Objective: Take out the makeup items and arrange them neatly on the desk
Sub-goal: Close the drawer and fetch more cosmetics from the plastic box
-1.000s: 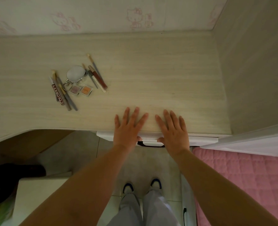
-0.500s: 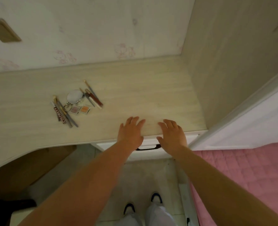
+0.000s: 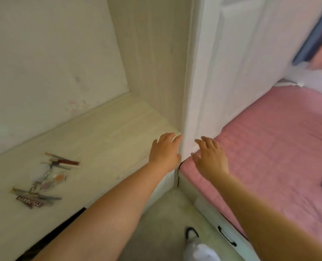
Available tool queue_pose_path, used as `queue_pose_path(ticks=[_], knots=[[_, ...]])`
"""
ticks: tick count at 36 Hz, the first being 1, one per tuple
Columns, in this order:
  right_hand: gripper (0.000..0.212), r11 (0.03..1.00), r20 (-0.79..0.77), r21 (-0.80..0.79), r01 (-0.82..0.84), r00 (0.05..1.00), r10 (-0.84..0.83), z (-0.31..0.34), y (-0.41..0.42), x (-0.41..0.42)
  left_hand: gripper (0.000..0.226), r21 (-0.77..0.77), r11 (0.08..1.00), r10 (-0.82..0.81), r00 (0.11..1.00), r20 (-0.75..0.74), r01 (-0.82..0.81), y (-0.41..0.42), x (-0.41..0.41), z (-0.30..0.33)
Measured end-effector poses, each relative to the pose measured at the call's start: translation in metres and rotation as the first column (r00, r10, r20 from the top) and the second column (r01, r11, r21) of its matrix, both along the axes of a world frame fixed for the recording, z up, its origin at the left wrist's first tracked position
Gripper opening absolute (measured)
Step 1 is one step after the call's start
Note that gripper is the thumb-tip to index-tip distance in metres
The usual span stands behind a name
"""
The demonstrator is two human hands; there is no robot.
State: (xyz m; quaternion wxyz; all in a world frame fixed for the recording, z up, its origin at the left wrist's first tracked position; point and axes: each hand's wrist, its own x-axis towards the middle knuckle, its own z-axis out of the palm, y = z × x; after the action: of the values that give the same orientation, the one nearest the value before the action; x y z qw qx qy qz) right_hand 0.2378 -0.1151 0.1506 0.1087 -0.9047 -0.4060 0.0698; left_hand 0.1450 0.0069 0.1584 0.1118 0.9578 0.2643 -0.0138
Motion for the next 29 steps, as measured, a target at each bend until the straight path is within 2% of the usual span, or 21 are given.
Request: queue_pose_path(ticks=[6,15,24,29], knots=[[0.054,0.964,0.006,0.028,0.265,0.964,-0.265,0.008,-0.09,-0.007,0.066,0.006,0.974,-0.226,0.974,0.008,0.226,-0.076,0.032,0.008],[0.057,0.799,-0.014,0.0,0.601,0.799,-0.601,0.002,-0.236,-0.008,0.066,0.057,0.857,-0.513,0.858,0.001,0.512,-0.209,0.071,0.018],[0.057,0.614,-0.021,0.005,0.789,0.614,-0.789,0.005,-0.383,-0.006,0.065,0.046,0.734,-0.676,0.736,-0.032,0.677,-0.353,0.111,0.014],[0.058,0.518,-0.002,0.013,0.855,0.518,-0.855,0.007,-0.476,-0.004,0.062,0.021,0.659,-0.752,0.66,-0.004,0.751,-0.451,0.128,0.016]])
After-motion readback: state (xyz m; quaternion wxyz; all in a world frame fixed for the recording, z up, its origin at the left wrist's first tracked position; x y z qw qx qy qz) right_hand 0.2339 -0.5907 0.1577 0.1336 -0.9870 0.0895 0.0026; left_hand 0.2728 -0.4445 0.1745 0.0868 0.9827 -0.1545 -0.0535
